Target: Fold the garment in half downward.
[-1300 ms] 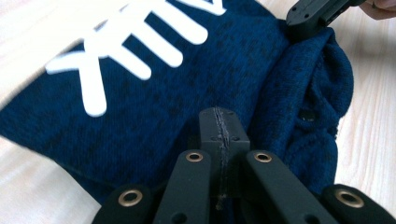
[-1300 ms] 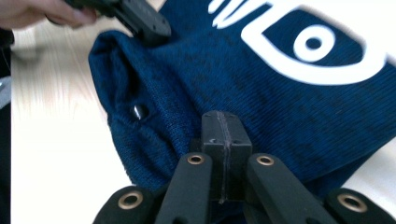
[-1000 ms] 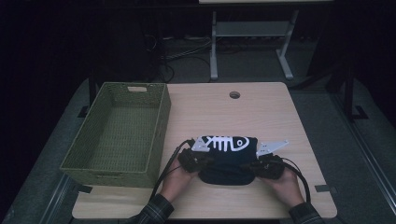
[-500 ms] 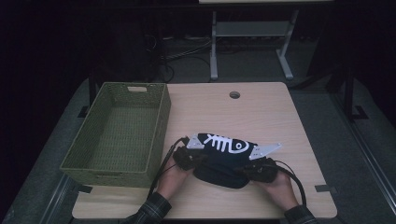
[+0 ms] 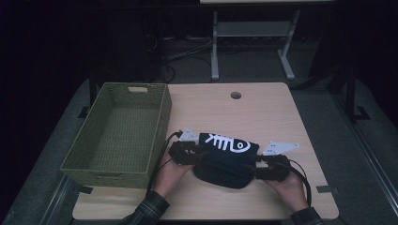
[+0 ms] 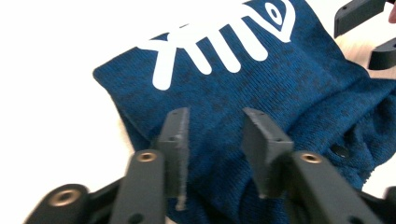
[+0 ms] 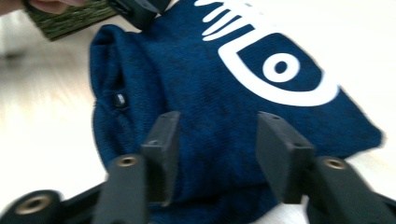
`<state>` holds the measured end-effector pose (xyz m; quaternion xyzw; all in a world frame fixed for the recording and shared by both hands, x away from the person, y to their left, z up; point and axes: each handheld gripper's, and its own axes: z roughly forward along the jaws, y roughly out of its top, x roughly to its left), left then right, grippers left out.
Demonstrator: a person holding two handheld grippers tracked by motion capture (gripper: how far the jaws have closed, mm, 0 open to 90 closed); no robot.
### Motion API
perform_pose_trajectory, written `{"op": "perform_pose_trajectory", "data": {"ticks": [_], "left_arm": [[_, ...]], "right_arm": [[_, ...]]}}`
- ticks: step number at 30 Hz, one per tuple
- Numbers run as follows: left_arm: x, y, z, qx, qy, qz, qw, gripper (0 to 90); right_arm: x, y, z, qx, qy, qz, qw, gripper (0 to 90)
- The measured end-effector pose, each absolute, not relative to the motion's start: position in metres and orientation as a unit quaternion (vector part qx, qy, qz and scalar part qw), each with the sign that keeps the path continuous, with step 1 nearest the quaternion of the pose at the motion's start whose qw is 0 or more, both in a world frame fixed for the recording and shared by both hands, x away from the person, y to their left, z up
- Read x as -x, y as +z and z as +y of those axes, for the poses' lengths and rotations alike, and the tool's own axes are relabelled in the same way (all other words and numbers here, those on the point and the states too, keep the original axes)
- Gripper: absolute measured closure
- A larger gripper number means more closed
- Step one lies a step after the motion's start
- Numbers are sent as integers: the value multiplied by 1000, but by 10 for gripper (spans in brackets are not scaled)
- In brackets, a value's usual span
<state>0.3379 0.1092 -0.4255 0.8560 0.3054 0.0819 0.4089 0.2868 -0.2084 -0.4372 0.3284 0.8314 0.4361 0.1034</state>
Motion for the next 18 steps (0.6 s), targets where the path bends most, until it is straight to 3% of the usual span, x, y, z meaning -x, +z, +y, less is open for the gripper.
{"op": "perform_pose_trajectory", "data": {"ticks": [11, 18], "left_arm": [[-352, -416, 109, -853, 97, 309, 409, 397], [-359, -419, 110, -851, 98, 324, 401, 285]], "right_arm": [[-285, -437, -218, -345, 430, 824, 131, 391], [-279, -441, -241, -380, 423, 809, 149, 258]]}}
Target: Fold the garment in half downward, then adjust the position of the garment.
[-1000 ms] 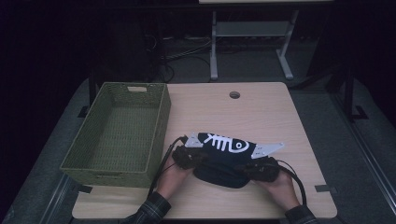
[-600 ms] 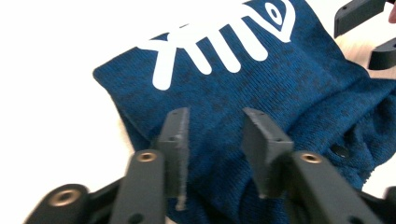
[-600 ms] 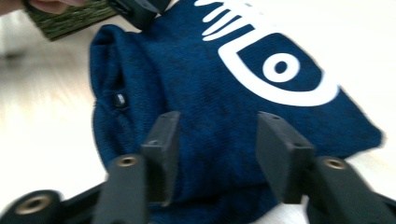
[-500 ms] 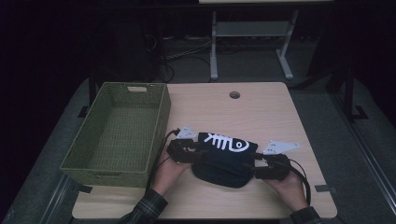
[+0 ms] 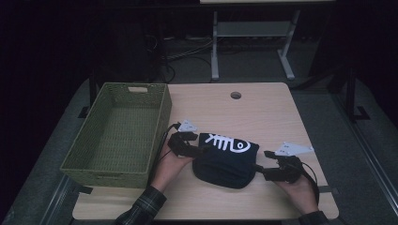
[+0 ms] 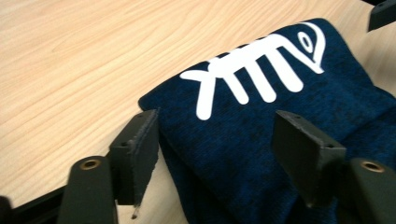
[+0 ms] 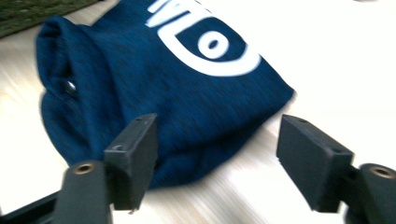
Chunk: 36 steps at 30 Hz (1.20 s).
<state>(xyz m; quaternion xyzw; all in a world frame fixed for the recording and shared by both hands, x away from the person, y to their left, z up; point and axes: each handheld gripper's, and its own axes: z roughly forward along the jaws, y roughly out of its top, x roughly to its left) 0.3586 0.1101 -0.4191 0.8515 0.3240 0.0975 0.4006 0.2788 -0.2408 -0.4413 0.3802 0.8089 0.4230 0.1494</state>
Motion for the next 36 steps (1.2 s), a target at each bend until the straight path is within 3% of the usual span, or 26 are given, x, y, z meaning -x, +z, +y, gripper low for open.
{"op": "perform_pose_trajectory", "data": {"ticks": [6, 14, 36], "left_arm": [[-362, -424, 112, -849, 94, 337, 397, 213], [-364, -432, 112, -846, 84, 344, 398, 155], [-371, -461, 110, -855, 61, 354, 375, 138]], "right_arm": [[-274, -452, -261, -412, 402, 801, 169, 137], [-273, -470, -274, -445, 373, 796, 172, 96], [-277, -482, -273, -449, 346, 805, 176, 78]]}}
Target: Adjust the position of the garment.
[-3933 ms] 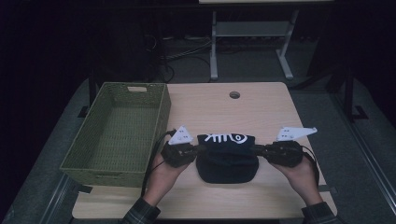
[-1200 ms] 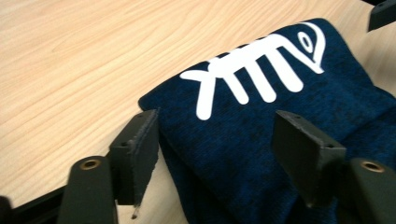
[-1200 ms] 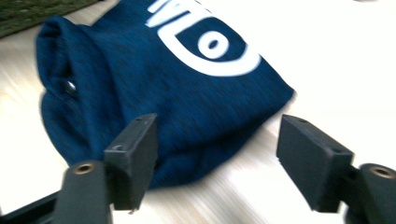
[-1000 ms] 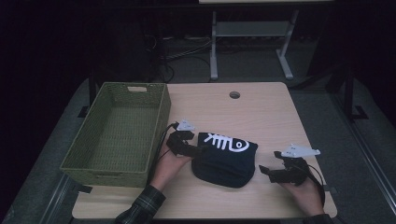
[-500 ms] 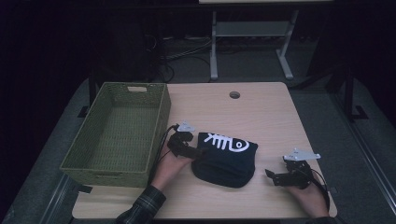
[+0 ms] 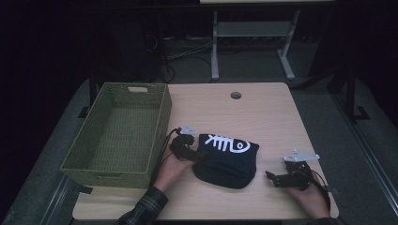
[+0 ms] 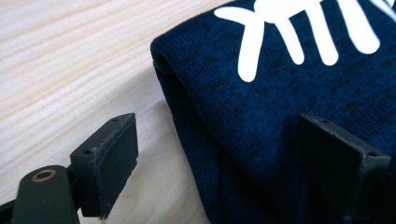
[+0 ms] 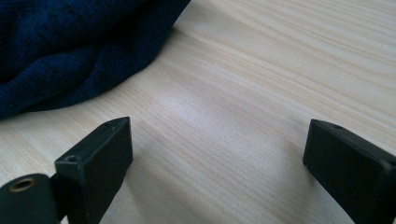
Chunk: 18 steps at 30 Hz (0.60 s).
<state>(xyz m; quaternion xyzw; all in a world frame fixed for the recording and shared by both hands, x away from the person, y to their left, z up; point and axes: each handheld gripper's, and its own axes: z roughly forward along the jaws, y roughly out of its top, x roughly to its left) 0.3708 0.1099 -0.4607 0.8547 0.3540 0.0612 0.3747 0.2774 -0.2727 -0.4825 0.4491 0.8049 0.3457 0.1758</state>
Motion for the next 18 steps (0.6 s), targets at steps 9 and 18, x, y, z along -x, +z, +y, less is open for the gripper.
{"op": "perform_pose_trajectory", "data": {"ticks": [9, 18], "left_arm": [[-370, -469, 109, -855, 53, 350, 378, 144], [-368, -467, 108, -862, 33, 331, 383, 378]], "right_arm": [[-277, -482, -273, -449, 345, 805, 176, 77], [-277, -482, -273, -449, 346, 805, 176, 77]]}}
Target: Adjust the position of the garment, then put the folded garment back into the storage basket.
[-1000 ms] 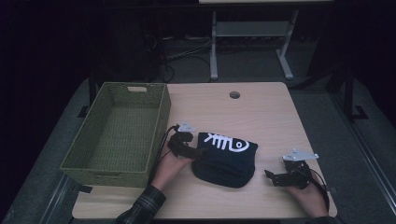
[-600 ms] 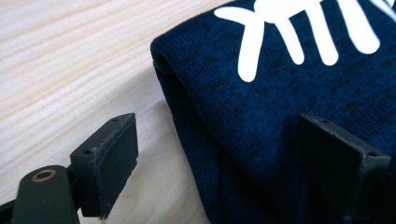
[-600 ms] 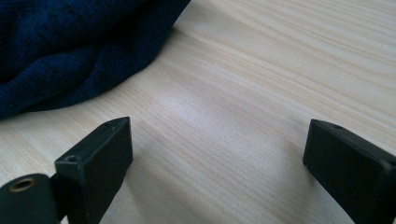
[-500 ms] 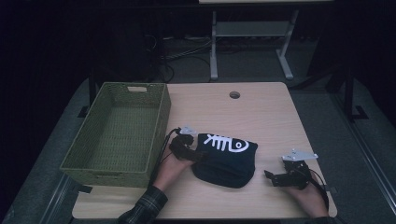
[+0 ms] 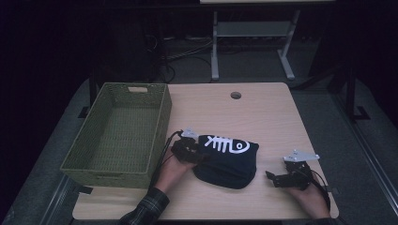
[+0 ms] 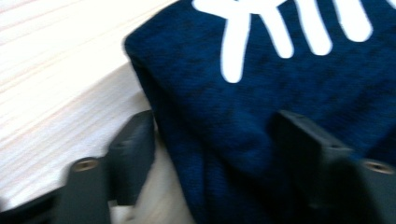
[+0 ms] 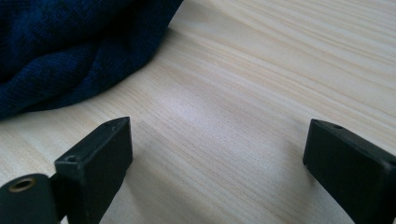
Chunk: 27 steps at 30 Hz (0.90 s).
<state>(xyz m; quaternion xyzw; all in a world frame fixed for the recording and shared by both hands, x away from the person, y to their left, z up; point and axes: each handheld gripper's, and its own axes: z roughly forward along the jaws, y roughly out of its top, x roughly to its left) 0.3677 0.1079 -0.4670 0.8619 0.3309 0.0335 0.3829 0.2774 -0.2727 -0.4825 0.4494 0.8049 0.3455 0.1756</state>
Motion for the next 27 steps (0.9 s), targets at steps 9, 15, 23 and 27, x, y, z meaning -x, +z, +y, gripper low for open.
{"op": "perform_pose_trajectory", "data": {"ticks": [9, 15, 23, 27], "left_arm": [[-368, -466, 107, -862, 3, 328, 386, 653], [-367, -463, 106, -865, 11, 324, 382, 707], [-366, -457, 106, -864, 13, 322, 387, 717], [-364, -451, 107, -860, 13, 321, 396, 720]], "right_arm": [[-277, -482, -273, -449, 346, 805, 176, 77], [-277, -482, -273, -449, 345, 805, 176, 77], [-277, -482, -273, -450, 345, 805, 175, 77], [-277, -482, -273, -450, 345, 805, 175, 77]]}}
